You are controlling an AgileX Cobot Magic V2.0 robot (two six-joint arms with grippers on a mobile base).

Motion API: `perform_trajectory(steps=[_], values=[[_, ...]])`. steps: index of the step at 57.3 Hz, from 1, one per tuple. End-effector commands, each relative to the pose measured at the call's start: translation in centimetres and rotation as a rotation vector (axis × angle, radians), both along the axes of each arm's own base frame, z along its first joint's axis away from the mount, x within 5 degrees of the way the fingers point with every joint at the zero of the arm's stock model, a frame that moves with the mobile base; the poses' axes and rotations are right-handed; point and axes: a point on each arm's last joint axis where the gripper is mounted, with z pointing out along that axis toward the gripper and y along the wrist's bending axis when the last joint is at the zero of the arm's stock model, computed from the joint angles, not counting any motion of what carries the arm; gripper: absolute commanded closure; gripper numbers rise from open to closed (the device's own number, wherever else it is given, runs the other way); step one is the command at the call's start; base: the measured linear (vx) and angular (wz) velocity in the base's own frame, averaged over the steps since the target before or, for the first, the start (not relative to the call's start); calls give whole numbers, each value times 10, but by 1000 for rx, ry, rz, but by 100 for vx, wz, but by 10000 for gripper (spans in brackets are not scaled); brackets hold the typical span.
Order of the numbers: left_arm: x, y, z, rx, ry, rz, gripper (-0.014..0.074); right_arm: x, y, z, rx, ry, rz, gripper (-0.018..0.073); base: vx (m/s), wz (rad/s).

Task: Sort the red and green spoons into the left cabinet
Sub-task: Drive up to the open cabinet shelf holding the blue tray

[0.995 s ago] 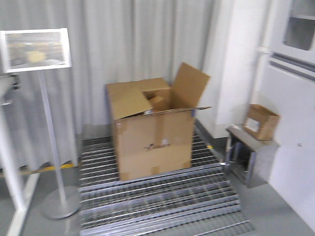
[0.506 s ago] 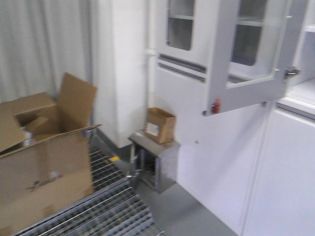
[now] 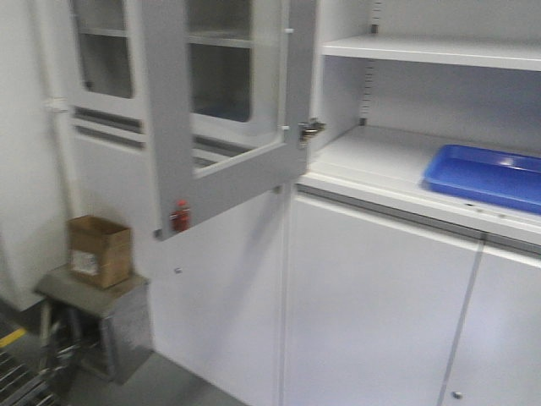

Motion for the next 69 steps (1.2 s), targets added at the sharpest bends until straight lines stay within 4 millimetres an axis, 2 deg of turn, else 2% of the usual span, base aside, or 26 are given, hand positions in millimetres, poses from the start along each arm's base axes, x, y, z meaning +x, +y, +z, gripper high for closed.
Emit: perform_trajectory(steps=[1, 23, 69], values=[[1, 1, 16, -44, -90, 20, 600, 1, -2, 14, 34, -66, -34, 562, 23, -62], [1, 1, 16, -44, -90, 20, 600, 1, -2, 14, 34, -63, -31, 562, 25, -47], [1, 1, 16, -44, -90, 20, 600, 1, -2, 14, 34, -64, -32, 562, 34, -18]])
